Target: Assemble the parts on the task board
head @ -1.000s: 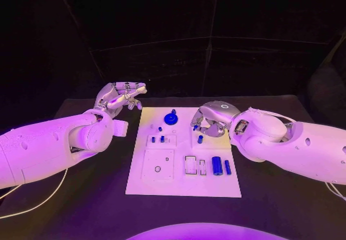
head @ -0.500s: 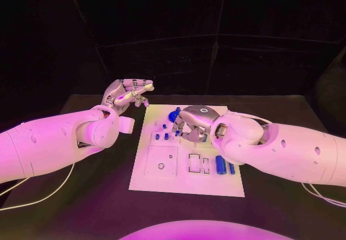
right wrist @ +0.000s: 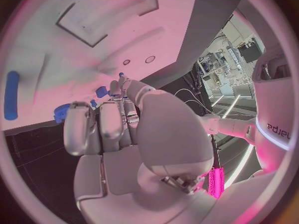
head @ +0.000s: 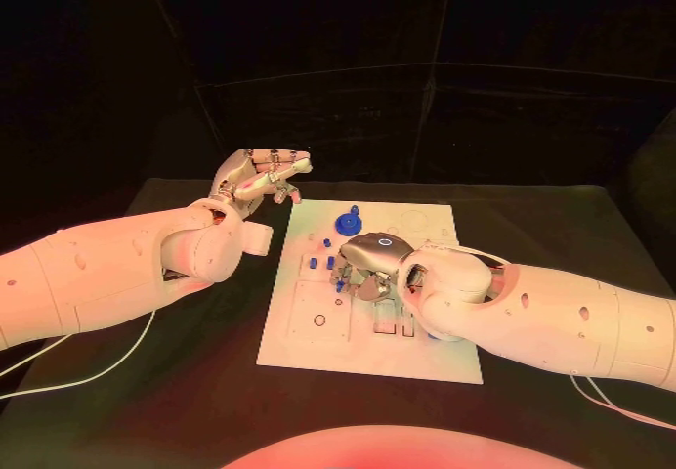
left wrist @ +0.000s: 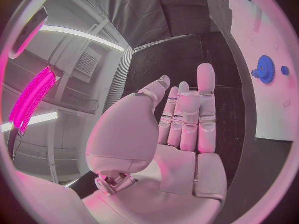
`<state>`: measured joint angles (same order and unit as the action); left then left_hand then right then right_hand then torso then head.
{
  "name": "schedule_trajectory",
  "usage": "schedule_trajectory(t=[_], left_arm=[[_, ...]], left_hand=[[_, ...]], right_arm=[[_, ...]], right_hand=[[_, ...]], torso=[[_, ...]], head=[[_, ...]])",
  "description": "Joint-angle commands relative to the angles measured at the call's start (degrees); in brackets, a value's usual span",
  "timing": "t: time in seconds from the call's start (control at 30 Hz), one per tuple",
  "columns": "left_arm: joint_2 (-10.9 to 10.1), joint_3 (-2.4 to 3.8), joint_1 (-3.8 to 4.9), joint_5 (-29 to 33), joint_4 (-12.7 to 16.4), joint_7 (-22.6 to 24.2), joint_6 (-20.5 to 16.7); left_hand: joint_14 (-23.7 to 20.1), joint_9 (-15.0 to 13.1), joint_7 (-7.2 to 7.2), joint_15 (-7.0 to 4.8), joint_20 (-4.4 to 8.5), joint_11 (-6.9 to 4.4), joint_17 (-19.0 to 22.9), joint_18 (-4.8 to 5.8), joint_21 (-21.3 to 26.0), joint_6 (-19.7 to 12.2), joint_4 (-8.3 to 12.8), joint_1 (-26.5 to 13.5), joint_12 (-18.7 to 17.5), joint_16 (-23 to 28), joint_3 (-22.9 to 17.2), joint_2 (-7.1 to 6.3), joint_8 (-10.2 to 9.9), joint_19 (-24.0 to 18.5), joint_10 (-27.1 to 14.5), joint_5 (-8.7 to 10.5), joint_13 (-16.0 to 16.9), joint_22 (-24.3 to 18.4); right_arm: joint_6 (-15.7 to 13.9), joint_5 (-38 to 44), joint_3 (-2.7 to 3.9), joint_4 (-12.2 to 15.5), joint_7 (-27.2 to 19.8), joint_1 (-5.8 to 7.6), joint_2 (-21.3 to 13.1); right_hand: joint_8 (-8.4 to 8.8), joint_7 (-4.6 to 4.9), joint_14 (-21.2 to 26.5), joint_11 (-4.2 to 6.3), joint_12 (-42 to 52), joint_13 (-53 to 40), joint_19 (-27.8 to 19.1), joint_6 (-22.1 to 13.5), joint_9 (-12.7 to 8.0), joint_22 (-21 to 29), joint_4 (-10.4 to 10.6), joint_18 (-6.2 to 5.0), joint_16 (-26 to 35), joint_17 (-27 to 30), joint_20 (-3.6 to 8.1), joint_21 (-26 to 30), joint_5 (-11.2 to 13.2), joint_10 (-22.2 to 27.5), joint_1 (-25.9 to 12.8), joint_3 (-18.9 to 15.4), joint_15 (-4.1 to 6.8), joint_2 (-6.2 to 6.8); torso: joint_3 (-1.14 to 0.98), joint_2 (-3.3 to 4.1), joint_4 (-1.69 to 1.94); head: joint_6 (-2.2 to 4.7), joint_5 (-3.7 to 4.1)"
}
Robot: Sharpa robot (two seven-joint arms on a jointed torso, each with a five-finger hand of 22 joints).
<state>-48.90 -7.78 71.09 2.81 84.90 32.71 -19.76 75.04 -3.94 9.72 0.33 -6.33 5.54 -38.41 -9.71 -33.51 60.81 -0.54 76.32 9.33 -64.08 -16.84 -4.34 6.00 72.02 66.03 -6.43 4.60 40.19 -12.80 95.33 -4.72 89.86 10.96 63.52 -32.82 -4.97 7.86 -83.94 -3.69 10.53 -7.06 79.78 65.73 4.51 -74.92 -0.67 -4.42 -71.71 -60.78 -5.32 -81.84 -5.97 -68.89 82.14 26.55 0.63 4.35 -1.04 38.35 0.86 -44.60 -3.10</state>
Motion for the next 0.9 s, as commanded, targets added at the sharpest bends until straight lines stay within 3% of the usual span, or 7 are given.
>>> schedule_trajectory(t=[0.03, 0.9], left_arm=[[0.11, 0.05, 0.09, 0.15, 0.01, 0.81, 0.76], [0.14, 0.05, 0.09, 0.15, -0.25, 0.34, 0.99]], left_hand=[[-0.39, 0.02, -0.09, 0.16, 0.21, -0.07, 0.07, -0.73, 0.37, -0.37, 0.29, 0.57, 0.33, -0.18, -0.11, 0.1, 0.34, 0.0, -0.47, -0.14, -0.02, -0.09], [-0.45, 0.01, -0.06, 0.19, 0.19, -0.04, 0.19, -0.72, 0.42, -0.43, 0.29, 0.55, 0.44, -0.15, -0.06, 0.09, 0.4, 0.02, -0.54, -0.13, -0.03, -0.14]], right_arm=[[0.96, 0.72, 0.02, -0.26, -0.91, -0.02, 0.3], [3.85, 0.86, -0.05, 0.08, -1.02, -0.19, 0.56]], right_hand=[[-0.05, 0.06, -1.64, -0.04, -0.29, 0.07, 0.18, 0.27, 0.08, -0.66, 0.05, 0.95, 0.15, 0.06, -0.1, -0.1, -0.02, -0.46, -0.64, 0.28, 0.23, 0.17], [0.06, 0.1, -1.6, -0.09, -0.46, 0.11, 0.08, 0.2, 0.06, -0.58, 0.1, 0.93, 0.17, 0.23, -0.13, -0.05, -0.14, -0.43, -1.12, 0.09, 0.18, 0.33]], torso=[[0.01, 0.02, 0.03], [0.05, -0.06, -0.01]], head=[[-0.08, -0.12], [-0.55, -0.51]])
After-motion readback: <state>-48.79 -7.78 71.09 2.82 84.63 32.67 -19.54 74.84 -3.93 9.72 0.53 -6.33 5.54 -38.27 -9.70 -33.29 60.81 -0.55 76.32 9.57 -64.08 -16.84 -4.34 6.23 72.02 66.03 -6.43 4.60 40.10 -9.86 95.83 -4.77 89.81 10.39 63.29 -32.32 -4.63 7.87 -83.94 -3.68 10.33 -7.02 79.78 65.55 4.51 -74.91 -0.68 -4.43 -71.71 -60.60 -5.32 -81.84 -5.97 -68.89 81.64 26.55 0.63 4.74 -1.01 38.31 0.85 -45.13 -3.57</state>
